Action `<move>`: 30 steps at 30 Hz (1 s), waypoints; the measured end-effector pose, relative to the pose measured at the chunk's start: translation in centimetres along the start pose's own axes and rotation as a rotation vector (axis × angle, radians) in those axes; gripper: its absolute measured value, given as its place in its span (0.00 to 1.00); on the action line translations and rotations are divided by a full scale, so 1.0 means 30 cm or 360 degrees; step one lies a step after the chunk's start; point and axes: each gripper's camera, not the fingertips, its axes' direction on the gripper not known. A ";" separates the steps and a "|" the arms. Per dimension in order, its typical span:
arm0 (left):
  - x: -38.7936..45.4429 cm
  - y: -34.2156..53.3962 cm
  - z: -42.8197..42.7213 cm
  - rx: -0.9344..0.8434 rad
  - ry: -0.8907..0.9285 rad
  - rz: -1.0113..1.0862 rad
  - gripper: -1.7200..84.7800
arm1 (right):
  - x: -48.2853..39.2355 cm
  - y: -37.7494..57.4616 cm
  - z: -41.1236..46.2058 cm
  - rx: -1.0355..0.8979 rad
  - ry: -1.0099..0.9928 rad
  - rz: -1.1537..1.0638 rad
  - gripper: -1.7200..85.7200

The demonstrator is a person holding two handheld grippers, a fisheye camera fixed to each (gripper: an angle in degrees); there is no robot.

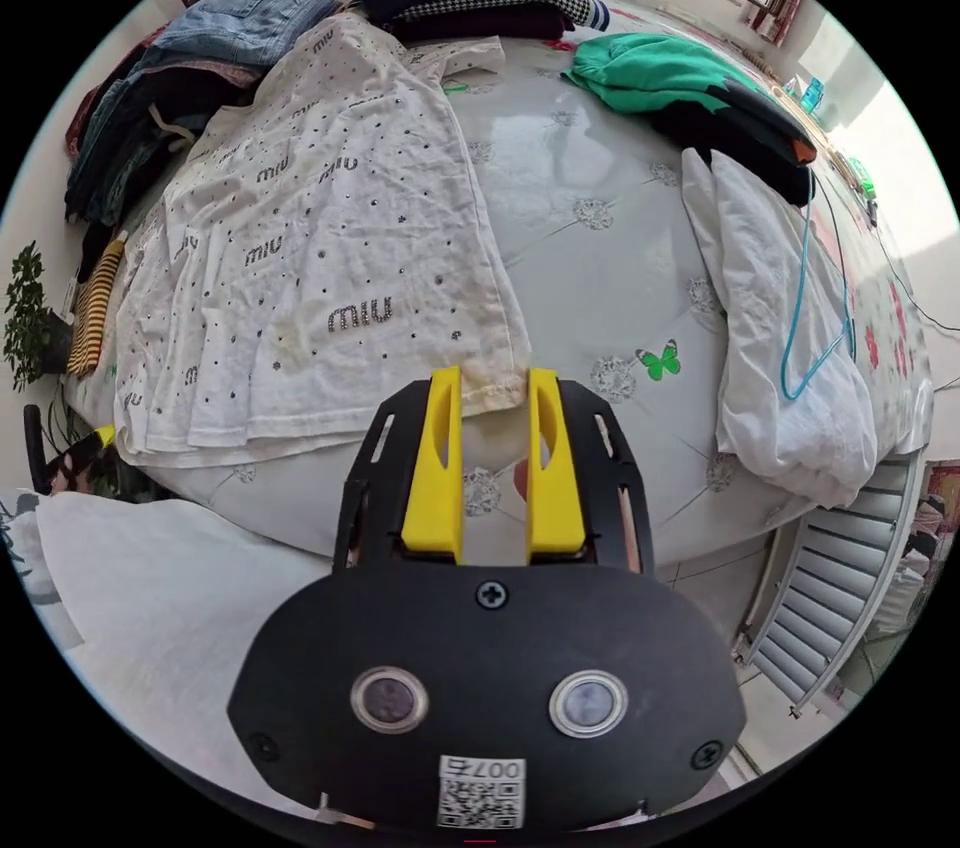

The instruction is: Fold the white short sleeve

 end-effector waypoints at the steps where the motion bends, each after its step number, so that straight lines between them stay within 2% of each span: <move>1: 0.019 0.007 -0.020 0.0031 -0.0208 0.0046 0.06 | 0.014 -0.001 -0.019 -0.0020 -0.0027 -0.0010 0.04; 3: 0.021 -0.004 -0.044 -0.0035 -0.0221 0.0121 0.02 | 0.030 -0.006 -0.059 -0.0044 -0.0115 -0.0074 0.03; 5: -0.003 -0.020 -0.098 -0.0081 -0.0007 0.0140 0.01 | 0.052 -0.005 -0.144 0.0041 -0.0208 -0.0123 0.03; 10: -0.081 0.070 -0.476 0.0358 0.0362 0.0164 0.01 | 0.220 0.072 -0.519 0.0439 -0.0677 -0.0029 0.02; 12: -0.112 0.127 -0.578 0.0440 0.0360 0.0159 0.01 | 0.265 0.118 -0.605 0.0495 -0.0743 -0.0012 0.02; 15: -0.197 0.225 -0.664 0.0436 0.0560 0.0112 0.01 | 0.320 0.190 -0.676 0.0448 -0.0767 0.0029 0.02; 19: -0.363 0.375 -0.633 0.0325 0.0932 -0.0224 0.01 | 0.383 0.272 -0.668 0.0288 -0.0853 0.0195 0.02; 22: -0.418 0.420 -0.644 0.0364 0.1033 -0.0369 0.01 | 0.414 0.279 -0.655 0.0224 -0.1007 0.0301 0.02; 26: -0.416 0.285 -0.701 0.0382 0.1048 -0.0345 0.01 | 0.435 0.141 -0.678 0.0217 -0.1174 0.0332 0.02; 29: -0.378 0.062 -0.866 0.0553 0.1172 -0.0242 0.01 | 0.429 -0.081 -0.860 0.0414 -0.1236 0.0191 0.02; 30: -0.335 -0.019 -0.978 0.0652 0.1189 -0.0155 0.01 | 0.428 -0.161 -0.985 0.0571 -0.1265 0.0128 0.02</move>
